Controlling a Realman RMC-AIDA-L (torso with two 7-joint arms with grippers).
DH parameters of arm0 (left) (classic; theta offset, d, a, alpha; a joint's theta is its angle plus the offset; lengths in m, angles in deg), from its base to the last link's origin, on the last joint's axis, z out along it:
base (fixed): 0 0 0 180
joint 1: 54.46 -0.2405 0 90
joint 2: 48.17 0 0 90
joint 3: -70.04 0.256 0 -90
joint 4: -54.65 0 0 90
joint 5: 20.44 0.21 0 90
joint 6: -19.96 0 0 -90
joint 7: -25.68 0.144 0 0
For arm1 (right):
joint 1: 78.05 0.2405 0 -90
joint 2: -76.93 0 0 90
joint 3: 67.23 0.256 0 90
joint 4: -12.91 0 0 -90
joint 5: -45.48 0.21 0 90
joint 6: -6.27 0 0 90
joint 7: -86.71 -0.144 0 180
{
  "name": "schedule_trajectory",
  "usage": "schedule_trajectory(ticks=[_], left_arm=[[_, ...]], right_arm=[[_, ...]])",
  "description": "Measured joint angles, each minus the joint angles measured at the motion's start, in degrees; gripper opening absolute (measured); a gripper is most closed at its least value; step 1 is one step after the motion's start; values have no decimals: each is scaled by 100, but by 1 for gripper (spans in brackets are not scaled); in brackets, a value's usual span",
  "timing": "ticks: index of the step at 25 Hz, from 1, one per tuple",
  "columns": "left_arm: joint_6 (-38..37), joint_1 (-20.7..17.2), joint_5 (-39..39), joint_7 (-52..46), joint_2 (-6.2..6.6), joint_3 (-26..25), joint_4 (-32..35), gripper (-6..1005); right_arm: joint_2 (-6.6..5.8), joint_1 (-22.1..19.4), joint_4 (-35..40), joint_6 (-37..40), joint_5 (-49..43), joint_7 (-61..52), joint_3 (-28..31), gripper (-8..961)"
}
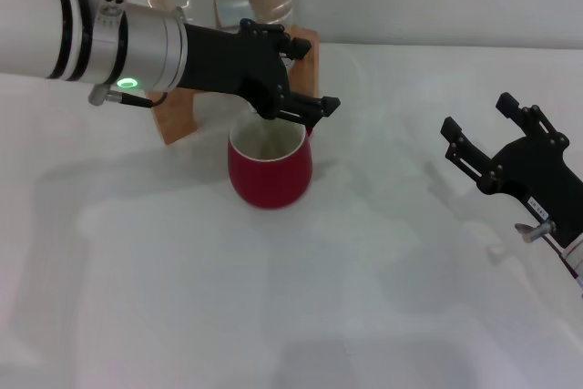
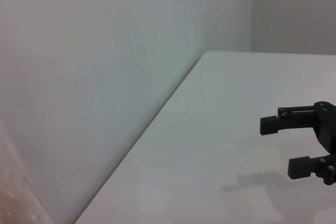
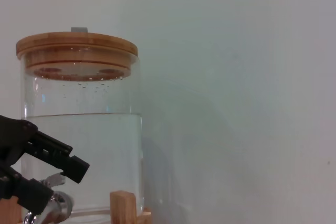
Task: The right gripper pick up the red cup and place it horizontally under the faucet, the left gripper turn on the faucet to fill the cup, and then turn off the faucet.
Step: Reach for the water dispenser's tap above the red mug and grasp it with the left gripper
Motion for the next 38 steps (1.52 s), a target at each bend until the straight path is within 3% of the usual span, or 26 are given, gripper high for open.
schedule_trajectory(ticks=[38], left_arm=[[258,-146,0,-117,-4,-69,256,874]], right_arm=[[-9,40,0,-3,0,0,18,838]])
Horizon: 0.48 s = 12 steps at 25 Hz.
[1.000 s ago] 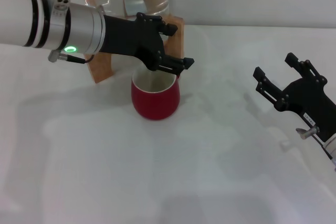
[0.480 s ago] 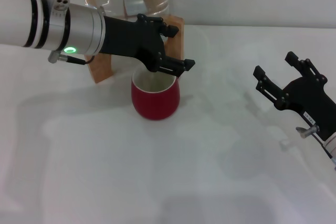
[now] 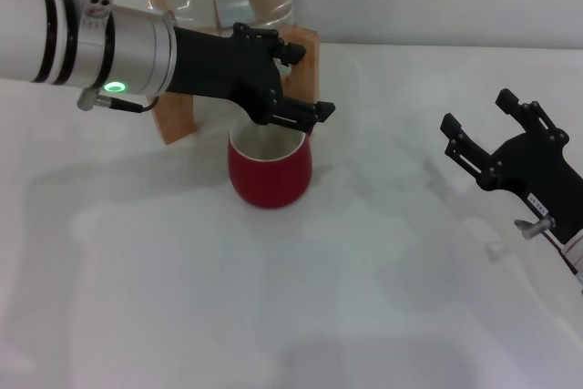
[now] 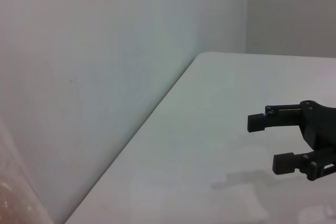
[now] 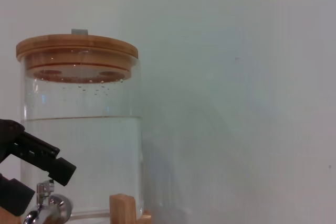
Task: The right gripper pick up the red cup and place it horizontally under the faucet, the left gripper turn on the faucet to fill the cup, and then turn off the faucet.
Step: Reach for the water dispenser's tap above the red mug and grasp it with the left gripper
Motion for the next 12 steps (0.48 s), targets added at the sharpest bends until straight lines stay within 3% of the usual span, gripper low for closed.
schedule_trajectory(ticks=[12], left_arm=[[69,-47,-7,-5,0,3,73,875]], right_arm=[[0,12,9,1,-16,0,-14,838]])
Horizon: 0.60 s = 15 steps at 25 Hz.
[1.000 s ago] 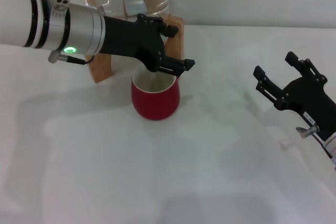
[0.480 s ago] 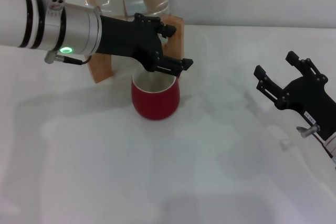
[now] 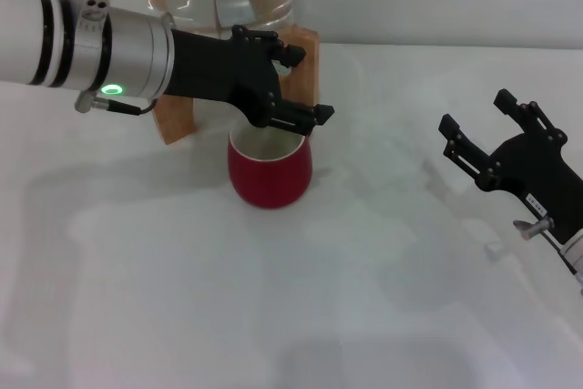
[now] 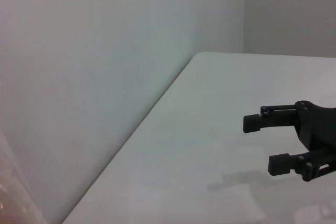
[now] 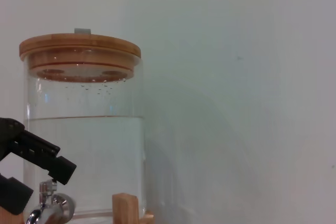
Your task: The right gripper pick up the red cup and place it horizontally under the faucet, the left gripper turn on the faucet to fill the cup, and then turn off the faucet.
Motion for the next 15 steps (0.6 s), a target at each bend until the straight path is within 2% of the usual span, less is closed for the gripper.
schedule_trajectory(ticks=[15], left_arm=[[3,-28,-177,-5,-9,-66,345,874]], right_arm=[[0,-28,-13,11,-36,0,5,838]])
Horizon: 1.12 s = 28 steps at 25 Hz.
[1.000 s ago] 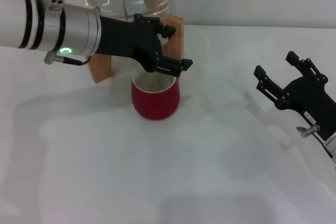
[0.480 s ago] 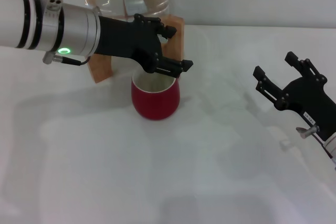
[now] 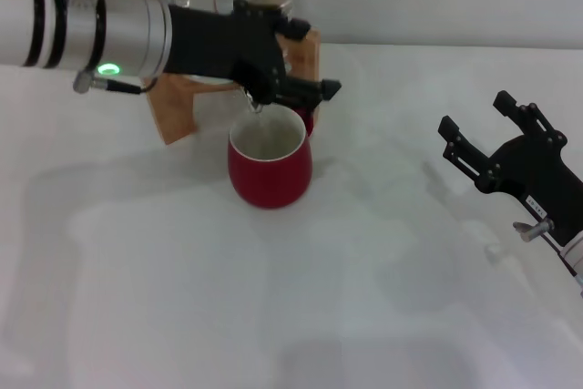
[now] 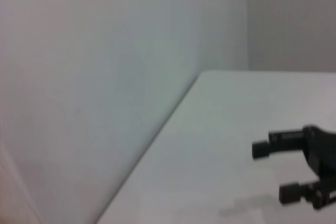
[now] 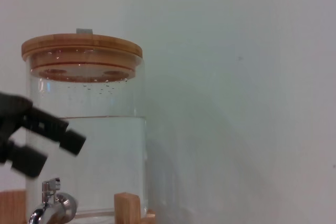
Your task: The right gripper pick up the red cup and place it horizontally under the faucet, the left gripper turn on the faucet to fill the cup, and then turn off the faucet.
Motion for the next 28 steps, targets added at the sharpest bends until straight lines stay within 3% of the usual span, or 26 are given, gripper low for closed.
schedule_trajectory(ticks=[4,14,20,28], left_arm=[[-36,-172,-327,10,-1,-2,244,874],[-433,-1352,-938,-13,-31,331,1201,875],[-465,-1611,-943,-23,-35,415,1292,875],[-466,-1611,-893,-76,-26,532,1154,874]], right_arm=[[0,-11,3,0,6,0,8,838],[0,-22,13,0,50,1,10,839],[5,-9,13,-6,53,6,9,839],[17,5,12,-32,44,10,-22,839]])
